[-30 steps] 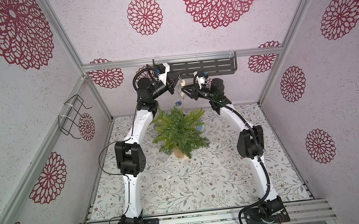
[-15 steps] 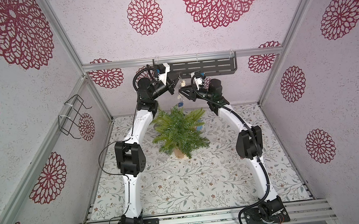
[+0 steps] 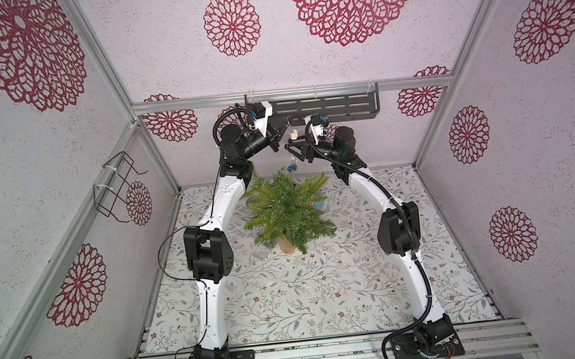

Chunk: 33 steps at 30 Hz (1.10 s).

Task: Remove string lights from the small christmas tree
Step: Remove the light string from the Christmas tree.

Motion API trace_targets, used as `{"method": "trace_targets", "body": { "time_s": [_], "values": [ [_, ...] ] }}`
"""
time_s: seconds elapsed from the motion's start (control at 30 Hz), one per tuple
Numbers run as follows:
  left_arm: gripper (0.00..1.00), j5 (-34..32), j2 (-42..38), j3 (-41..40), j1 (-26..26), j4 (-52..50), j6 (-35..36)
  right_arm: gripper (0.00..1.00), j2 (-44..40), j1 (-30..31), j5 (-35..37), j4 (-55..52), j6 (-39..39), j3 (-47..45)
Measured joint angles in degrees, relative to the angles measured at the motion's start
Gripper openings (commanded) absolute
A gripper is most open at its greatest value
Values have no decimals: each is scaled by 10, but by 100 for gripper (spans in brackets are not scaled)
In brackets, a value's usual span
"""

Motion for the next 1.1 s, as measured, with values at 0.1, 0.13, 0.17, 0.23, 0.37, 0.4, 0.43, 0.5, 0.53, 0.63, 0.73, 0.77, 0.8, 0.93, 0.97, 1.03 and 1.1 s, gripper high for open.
{"method": "trace_targets", "body": {
  "time_s": [0.1,0.13,0.17,0.23,0.37,0.4,0.43,0.5,0.53,0.63,0.73,0.77,0.8,0.93,0.97,1.03,1.1],
  "values": [
    [12,-3,0,-6,0,2,0,19,0,-2,2,-6,1,0],
    [13,-4,0,-10,1,3,0,13,0,-3,4,-8,1,0],
    [13,-6,0,-14,1,3,-1,8,0,-4,6,-10,-2,0],
    [13,-11,0,-23,3,5,-4,6,0,-7,8,-12,1,-2],
    [14,-14,0,-31,9,12,-10,0,-8,-10,18,-12,-1,-18],
    [17,-15,0,-31,11,13,-12,0,-10,-10,23,-15,-2,-21],
    [22,-16,0,-32,12,15,-14,0,-11,-10,27,-19,-3,-21],
    [32,-22,0,-34,15,20,-15,0,-17,-10,40,-35,-7,-21],
    [37,-28,0,-38,16,25,-17,0,-21,-10,47,-45,-11,-21],
    [47,-49,-2,-54,19,34,-20,0,-36,-10,63,-74,-25,-21],
    [59,-68,-2,-70,23,35,-22,0,-54,-10,83,-102,-44,-21],
    [66,-76,-2,-75,25,35,-24,0,-60,-10,91,-112,-50,-21],
    [69,-83,-3,-81,27,35,-23,0,-66,-10,103,-123,-55,-21],
    [94,-119,-11,-99,31,29,-16,0,-89,-10,139,-151,-76,-21],
    [97,-127,-15,-102,33,28,-11,0,-93,-10,146,-155,-79,-21],
    [97,-147,-25,-111,33,24,-8,0,-100,-10,157,-161,-84,-21],
    [97,-167,-38,-125,35,18,0,0,-105,-11,167,-165,-88,-21]
  ]
}}
